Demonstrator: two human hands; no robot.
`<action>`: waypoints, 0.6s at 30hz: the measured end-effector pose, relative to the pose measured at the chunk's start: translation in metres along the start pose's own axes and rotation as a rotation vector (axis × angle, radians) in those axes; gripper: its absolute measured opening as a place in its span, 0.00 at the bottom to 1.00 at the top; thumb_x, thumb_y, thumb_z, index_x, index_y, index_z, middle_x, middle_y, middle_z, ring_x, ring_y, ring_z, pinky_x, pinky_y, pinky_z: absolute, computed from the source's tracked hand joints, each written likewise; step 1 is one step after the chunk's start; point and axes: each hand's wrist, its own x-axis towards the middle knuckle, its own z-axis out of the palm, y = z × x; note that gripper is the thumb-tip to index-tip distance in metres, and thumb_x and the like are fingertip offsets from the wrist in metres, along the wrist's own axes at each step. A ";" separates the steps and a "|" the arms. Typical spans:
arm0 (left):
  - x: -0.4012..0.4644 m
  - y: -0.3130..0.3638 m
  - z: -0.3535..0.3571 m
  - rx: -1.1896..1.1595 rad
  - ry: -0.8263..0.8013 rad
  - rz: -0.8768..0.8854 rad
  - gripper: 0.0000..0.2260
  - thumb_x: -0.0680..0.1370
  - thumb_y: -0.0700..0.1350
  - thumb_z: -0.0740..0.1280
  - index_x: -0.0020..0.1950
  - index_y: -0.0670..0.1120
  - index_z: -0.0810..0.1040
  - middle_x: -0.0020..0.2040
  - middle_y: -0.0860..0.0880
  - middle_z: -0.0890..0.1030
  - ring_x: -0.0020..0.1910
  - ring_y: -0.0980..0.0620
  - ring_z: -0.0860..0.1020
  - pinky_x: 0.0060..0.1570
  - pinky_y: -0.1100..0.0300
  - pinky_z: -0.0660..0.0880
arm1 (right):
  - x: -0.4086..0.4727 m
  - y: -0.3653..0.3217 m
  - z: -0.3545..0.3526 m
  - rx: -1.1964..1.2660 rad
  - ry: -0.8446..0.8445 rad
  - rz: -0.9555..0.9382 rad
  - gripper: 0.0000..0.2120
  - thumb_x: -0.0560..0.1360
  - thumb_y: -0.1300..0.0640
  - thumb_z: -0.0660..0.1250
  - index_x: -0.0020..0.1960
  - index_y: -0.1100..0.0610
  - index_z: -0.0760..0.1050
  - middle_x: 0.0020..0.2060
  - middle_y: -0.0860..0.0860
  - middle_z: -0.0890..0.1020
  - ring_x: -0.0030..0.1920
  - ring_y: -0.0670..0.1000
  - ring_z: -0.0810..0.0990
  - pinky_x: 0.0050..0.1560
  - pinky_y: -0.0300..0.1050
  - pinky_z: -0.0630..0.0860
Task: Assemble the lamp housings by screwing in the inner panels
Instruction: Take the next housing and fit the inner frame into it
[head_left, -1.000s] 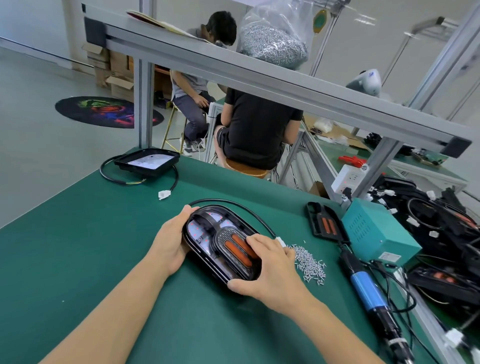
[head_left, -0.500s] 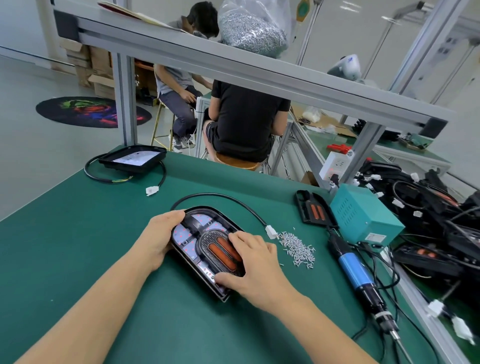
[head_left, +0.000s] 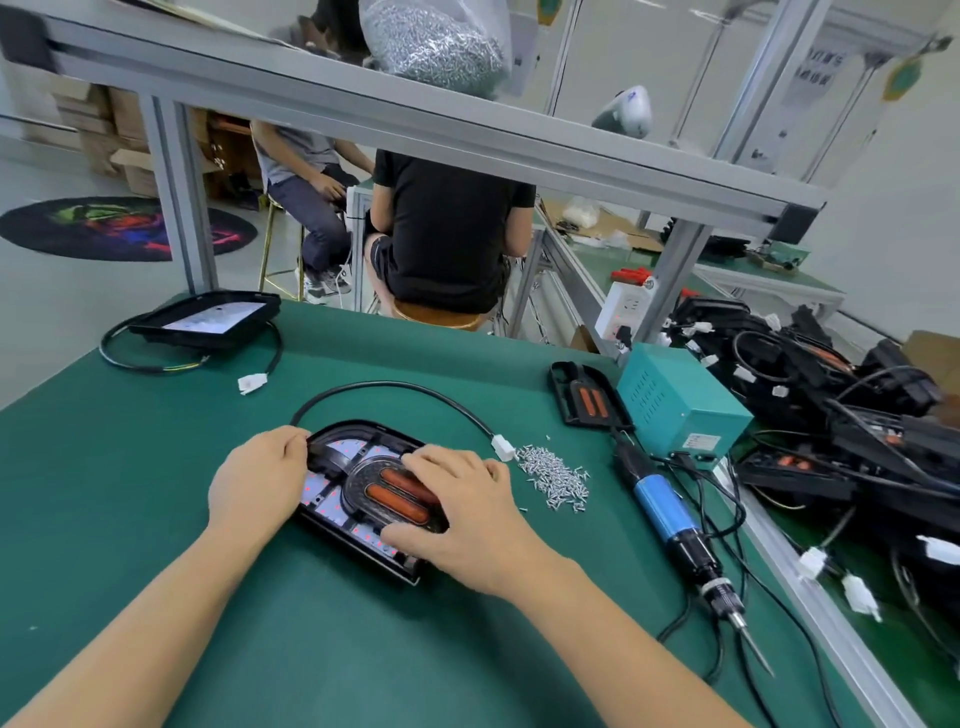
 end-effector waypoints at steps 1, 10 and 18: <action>0.000 0.003 -0.002 0.019 0.015 0.009 0.15 0.80 0.42 0.56 0.60 0.47 0.80 0.59 0.43 0.79 0.57 0.39 0.74 0.51 0.52 0.71 | -0.003 0.003 -0.006 0.036 0.039 0.010 0.26 0.76 0.42 0.66 0.71 0.50 0.69 0.67 0.44 0.69 0.67 0.45 0.62 0.63 0.39 0.49; -0.023 0.090 -0.003 -0.085 0.007 0.501 0.05 0.75 0.41 0.68 0.48 0.47 0.84 0.48 0.48 0.84 0.52 0.43 0.77 0.55 0.49 0.70 | -0.060 0.109 -0.077 -0.143 0.246 0.737 0.18 0.80 0.55 0.63 0.67 0.60 0.71 0.61 0.57 0.73 0.60 0.56 0.73 0.54 0.47 0.68; -0.033 0.173 0.055 0.269 -0.502 0.731 0.07 0.74 0.42 0.68 0.49 0.52 0.83 0.48 0.55 0.84 0.52 0.53 0.78 0.59 0.56 0.65 | -0.074 0.152 -0.069 -0.264 -0.022 0.994 0.20 0.77 0.48 0.64 0.63 0.60 0.68 0.58 0.57 0.74 0.57 0.59 0.75 0.48 0.47 0.70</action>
